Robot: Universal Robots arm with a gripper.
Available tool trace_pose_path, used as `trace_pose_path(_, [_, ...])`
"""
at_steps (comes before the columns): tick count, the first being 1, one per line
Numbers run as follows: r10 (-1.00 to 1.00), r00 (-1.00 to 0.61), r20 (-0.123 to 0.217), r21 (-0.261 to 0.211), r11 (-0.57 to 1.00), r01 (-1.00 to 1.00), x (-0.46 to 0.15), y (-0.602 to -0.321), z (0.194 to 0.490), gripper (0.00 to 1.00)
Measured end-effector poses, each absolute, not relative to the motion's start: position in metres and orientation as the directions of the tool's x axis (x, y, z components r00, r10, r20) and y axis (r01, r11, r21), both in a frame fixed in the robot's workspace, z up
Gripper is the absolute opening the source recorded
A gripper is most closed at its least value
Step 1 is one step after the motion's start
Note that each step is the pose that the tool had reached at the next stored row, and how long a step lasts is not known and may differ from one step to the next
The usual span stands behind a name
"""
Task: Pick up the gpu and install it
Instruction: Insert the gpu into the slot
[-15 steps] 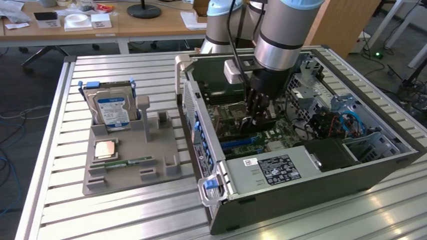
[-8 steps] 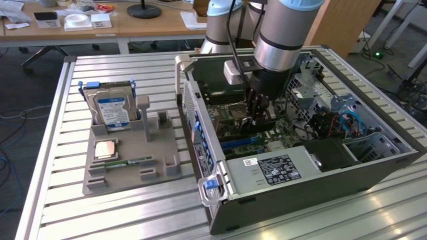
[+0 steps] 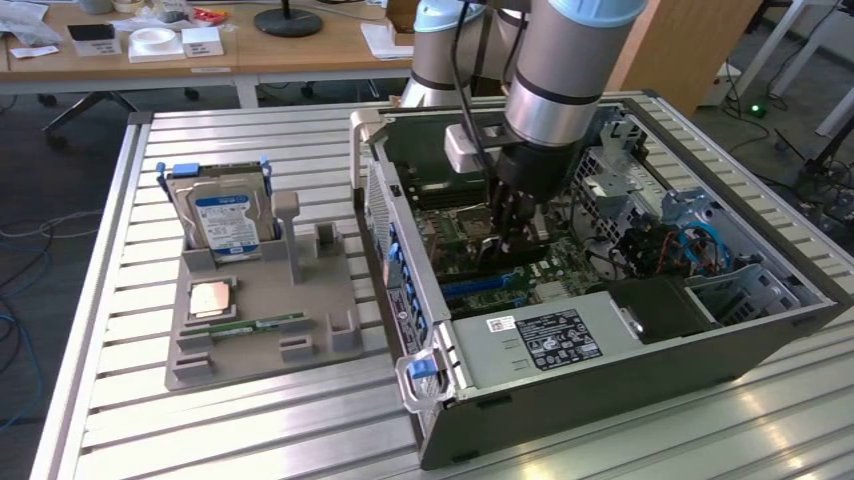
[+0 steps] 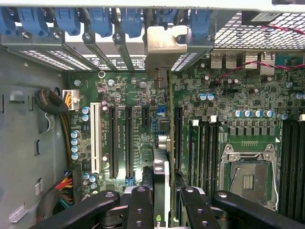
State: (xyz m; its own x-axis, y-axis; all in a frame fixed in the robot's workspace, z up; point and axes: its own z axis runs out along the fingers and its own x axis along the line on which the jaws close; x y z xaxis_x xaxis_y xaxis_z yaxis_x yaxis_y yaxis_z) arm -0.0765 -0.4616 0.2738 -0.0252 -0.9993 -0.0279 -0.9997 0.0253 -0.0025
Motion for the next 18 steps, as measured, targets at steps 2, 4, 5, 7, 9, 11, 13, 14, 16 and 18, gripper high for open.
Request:
trace_pose_path(2, [-0.999, -0.025, -0.028, -0.002, 0.025, -1.0, -0.0772, -0.4615, 0.2737, 0.27])
trace_pose_path(4, [-0.999, -0.025, -0.028, -0.002, 0.025, -1.0, -0.0778, -0.4615, 0.2737, 0.27])
trace_pose_path(5, [-0.999, -0.025, -0.028, -0.003, 0.025, -1.0, -0.0779, -0.4615, 0.2735, 0.27])
trace_pose_path(7, [-0.999, -0.025, -0.028, -0.003, 0.025, -1.0, -0.0782, -0.4614, 0.2727, 0.27])
trace_pose_path(9, [-0.999, -0.025, -0.028, -0.003, 0.025, -1.0, -0.0787, -0.4612, 0.2718, 0.27])
trace_pose_path(11, [-0.999, -0.025, -0.028, -0.002, 0.025, -1.0, -0.0788, -0.4611, 0.2716, 0.27])
trace_pose_path(13, [-0.999, -0.025, -0.028, -0.003, 0.025, -1.0, -0.0792, -0.4608, 0.2714, 0.27])
trace_pose_path(14, [-0.999, -0.025, -0.028, -0.003, 0.025, -1.0, -0.0794, -0.4607, 0.2714, 0.27])
trace_pose_path(16, [-0.999, -0.025, -0.028, -0.003, 0.025, -1.0, -0.0797, -0.4604, 0.2714, 0.27])
trace_pose_path(18, [-0.999, -0.025, -0.028, -0.002, 0.025, -1.0, -0.0799, -0.4604, 0.2713, 0.27])
